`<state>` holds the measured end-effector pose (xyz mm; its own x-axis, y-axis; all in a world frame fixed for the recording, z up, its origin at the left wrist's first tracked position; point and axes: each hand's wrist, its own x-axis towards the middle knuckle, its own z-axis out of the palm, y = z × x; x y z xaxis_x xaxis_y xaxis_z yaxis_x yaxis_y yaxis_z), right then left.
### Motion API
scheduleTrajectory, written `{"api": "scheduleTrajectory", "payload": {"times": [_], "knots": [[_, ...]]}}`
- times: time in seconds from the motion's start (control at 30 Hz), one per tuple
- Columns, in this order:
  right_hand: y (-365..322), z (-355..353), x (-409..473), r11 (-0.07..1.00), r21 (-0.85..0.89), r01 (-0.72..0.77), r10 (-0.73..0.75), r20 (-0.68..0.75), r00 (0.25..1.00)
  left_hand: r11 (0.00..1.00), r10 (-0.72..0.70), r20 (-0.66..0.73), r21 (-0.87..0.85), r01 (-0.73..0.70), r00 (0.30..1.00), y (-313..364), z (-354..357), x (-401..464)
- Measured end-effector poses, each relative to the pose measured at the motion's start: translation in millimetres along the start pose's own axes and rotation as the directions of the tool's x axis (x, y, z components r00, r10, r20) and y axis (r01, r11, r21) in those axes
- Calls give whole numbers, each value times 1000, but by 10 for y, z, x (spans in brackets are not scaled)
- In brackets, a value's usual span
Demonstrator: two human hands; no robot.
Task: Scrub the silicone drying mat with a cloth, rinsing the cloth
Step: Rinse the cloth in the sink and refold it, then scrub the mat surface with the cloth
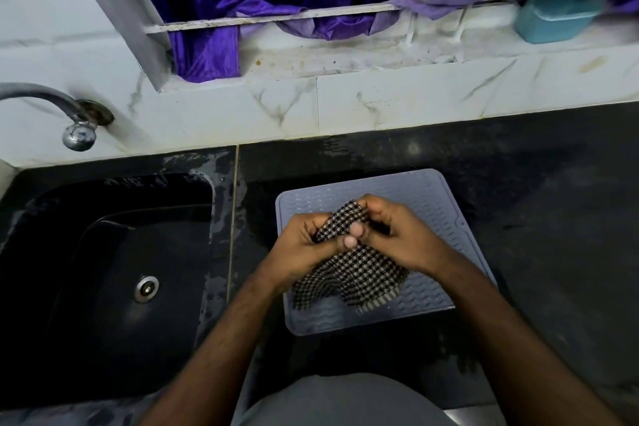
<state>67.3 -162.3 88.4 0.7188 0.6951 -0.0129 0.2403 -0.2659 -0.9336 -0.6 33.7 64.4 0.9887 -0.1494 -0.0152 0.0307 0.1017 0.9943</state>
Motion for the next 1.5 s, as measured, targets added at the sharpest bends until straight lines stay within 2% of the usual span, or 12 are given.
{"api": "scheduleTrajectory", "payload": {"times": [0.1, 0.2, 0.3, 0.43, 0.5, 0.6, 0.7, 0.87, 1.13, 1.27, 1.4, 1.5], "knots": [[226, -109, -172, 975, 95, -201, 174, 232, 957, 997, -64, -11, 48, 65, 998, -56, 107, -84], [359, -163, -293, 956, 133, -263, 213, 303, 929, 925, -41, -16, 378, 44, 999, -128, 67, -108], [324, -159, -247, 967, 168, -191, 191, 14, 981, 817, 47, -31, 576, -21, 998, -59, 9, -34], [104, -129, -27, 992, 120, 34, 14, -382, 924, 860, 219, -179, 500, -102, 959, 86, -47, 155], [-1, -103, 47, 992, 78, 101, -56, -450, 891, 904, 266, -184, 389, -178, 946, 155, -87, 216], [-2, -54, 9, 997, 51, 58, -39, -315, 948, 941, 219, -150, 295, -168, 964, 103, -193, 161], [154, 0, -139, 998, -43, -42, 39, -72, 997, 968, -5, -102, 250, 31, 995, -198, -266, -57], [403, 158, -222, 931, -343, -125, 234, 298, 925, 950, -241, 14, 207, 233, 970, -683, -216, -499], [471, 145, 309, 742, -639, -204, 301, 45, 953, 955, -280, -291, 9, 295, 915, -759, -180, -351], [530, 360, 444, 518, -843, -143, 212, -35, 977, 856, -241, -485, 302, 420, 841, -868, -101, -226], [630, 702, 216, 618, -786, 7, 56, 53, 997, 747, -165, -508, 496, 444, 845, -884, -55, -200], [768, 907, 52, 597, -802, 8, 172, 138, 975, 752, -166, -540, 472, 460, 825, -870, -85, -260]]}}
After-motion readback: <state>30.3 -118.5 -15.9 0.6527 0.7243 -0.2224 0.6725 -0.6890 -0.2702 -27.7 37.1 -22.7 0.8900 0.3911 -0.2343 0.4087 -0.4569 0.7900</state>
